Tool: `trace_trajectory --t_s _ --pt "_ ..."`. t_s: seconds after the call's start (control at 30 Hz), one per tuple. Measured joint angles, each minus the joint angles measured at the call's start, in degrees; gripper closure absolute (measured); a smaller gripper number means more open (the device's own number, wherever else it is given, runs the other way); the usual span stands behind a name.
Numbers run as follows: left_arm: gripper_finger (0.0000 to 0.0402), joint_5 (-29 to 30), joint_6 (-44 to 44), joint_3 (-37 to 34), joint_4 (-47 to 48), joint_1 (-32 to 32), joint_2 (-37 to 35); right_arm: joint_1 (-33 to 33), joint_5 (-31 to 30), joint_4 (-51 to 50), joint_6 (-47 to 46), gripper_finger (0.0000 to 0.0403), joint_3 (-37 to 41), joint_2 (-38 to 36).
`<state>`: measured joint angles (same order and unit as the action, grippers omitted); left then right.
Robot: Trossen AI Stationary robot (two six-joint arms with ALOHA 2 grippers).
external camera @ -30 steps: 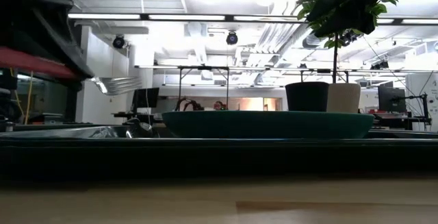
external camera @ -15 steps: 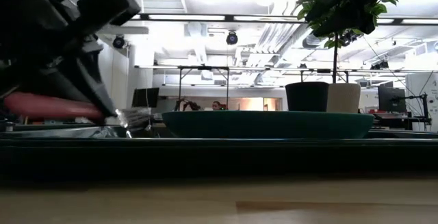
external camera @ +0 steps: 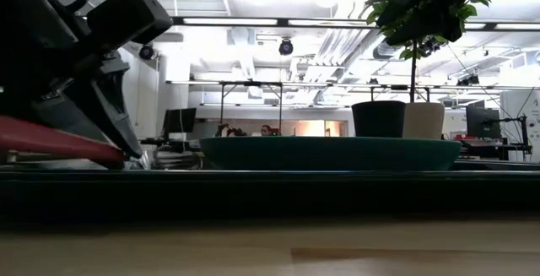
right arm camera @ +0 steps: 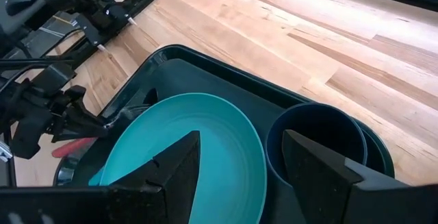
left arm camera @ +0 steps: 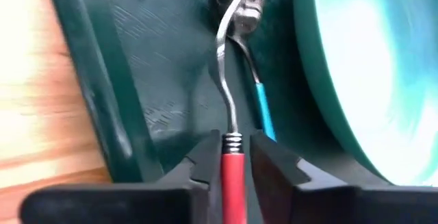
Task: Pick and place plate/cup/fork/spoon on tray
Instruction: Put the pink fork on the black serving tray to the left of the blue spoon, then return to Home Position
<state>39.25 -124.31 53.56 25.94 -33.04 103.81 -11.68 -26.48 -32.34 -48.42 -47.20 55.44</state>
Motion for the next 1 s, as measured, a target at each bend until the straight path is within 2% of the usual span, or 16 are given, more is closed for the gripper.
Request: trace_trajectory --t_s 0.2,0.43,0.57,0.7,0.8,0.9,1.0 --pt "0.0295 0.04 0.49 0.00 -0.68 0.02 0.00 0.02 0.00 0.02 0.02 0.0203 0.00 -0.02" --pt "0.0265 -0.07 1.48 0.00 0.33 0.48 -1.02 0.02 0.02 0.00 0.02 0.0203 0.00 0.00" --pt "0.0262 -0.04 2.07 -0.02 5.24 1.17 -4.45 0.02 0.04 0.01 0.02 0.0203 0.00 0.00" --pt "0.0262 -0.02 7.09 -0.04 10.61 1.20 -11.19 0.00 0.04 0.03 0.04 0.0203 0.00 -0.02" --pt "0.0262 -0.16 17.59 -0.04 10.18 1.55 -19.14 0.00 0.22 1.00 1.05 0.0203 0.02 -0.02" --pt "0.0261 -2.99 39.37 0.00 3.62 2.67 -29.15 0.02 1.43 4.38 4.63 0.0203 0.02 -0.28" --pt "0.0261 -11.51 61.84 0.01 -6.90 5.64 -38.68 0.04 2.98 9.86 9.13 0.0203 0.02 -0.56"
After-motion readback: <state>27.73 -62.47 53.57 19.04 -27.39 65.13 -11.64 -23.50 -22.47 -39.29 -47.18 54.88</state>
